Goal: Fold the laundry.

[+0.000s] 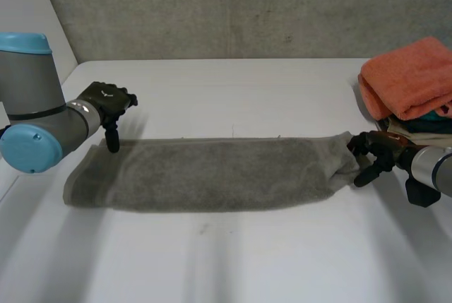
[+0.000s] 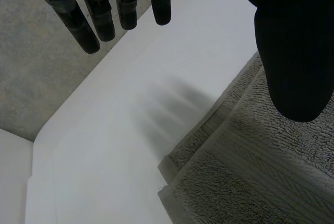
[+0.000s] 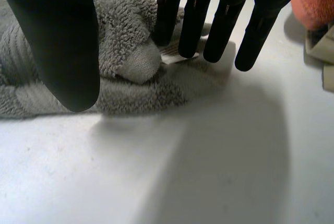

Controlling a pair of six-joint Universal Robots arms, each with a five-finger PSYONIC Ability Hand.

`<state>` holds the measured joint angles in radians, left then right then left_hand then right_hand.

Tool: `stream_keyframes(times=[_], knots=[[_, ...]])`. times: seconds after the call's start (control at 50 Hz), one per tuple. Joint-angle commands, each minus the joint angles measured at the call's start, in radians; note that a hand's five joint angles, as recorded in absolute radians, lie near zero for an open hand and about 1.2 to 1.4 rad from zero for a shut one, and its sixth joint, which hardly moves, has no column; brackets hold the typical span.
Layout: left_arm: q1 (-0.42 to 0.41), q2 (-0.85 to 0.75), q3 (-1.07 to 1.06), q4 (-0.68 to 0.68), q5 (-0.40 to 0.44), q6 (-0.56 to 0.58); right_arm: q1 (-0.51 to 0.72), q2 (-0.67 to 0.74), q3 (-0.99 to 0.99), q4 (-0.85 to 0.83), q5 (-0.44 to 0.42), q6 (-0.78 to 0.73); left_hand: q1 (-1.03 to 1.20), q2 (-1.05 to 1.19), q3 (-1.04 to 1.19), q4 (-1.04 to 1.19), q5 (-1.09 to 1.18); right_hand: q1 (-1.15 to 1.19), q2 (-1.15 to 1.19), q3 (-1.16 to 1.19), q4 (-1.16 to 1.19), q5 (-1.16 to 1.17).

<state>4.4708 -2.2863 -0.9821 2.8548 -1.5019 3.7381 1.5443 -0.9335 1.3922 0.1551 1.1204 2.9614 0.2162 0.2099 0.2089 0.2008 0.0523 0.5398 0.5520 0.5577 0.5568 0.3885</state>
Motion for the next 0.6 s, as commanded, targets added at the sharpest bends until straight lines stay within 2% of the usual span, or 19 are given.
stream_keyframes(times=[0.02, 0.1, 0.16, 0.28, 0.38, 0.44, 0.54, 0.6], knots=[[0.004, 0.002, -0.001, 0.0, 0.003, 0.0, 0.03, 0.005, -0.007, -0.035, 0.053, -0.002, -0.042, -0.035, -0.034, -0.026, -0.052, 0.224, 0.212, 0.206, 0.207, 0.201], [0.004, 0.007, -0.006, 0.0, 0.006, 0.0, 0.042, 0.032, -0.024, -0.048, 0.088, -0.01, -0.042, -0.035, -0.034, -0.026, -0.052, 0.391, 0.379, 0.374, 0.374, 0.368], [0.004, 0.007, -0.006, 0.0, 0.011, 0.0, 0.05, 0.045, -0.044, -0.051, 0.104, -0.018, -0.042, -0.035, -0.034, -0.026, -0.052, 0.855, 0.842, 0.837, 0.838, 0.831], [0.007, 0.01, -0.007, 0.0, 0.011, 0.0, 0.046, 0.0, -0.048, -0.042, 0.133, -0.036, -0.042, -0.035, -0.034, -0.026, -0.052, 0.856, 0.844, 0.839, 0.839, 0.833], [0.015, 0.016, -0.017, 0.0, 0.014, 0.0, 0.001, -0.144, -0.035, -0.006, 0.137, -0.163, -0.042, -0.035, -0.034, -0.026, -0.052, 0.856, 0.844, 0.839, 0.839, 0.833], [0.016, 0.014, -0.017, 0.0, 0.015, 0.0, -0.013, -0.182, -0.033, 0.026, 0.136, -0.241, -0.042, -0.035, -0.034, -0.026, -0.052, 0.856, 0.844, 0.839, 0.839, 0.833], [0.018, 0.013, -0.017, 0.0, 0.02, 0.006, -0.006, -0.17, -0.067, 0.193, 0.15, -0.441, -0.042, -0.035, -0.034, -0.026, -0.052, 0.856, 0.844, 0.839, 0.839, 0.833], [0.016, 0.011, -0.017, 0.0, 0.022, 0.006, 0.002, -0.143, -0.094, 0.247, 0.17, -0.479, -0.042, -0.035, -0.034, -0.026, -0.052, 0.856, 0.844, 0.839, 0.839, 0.833]])
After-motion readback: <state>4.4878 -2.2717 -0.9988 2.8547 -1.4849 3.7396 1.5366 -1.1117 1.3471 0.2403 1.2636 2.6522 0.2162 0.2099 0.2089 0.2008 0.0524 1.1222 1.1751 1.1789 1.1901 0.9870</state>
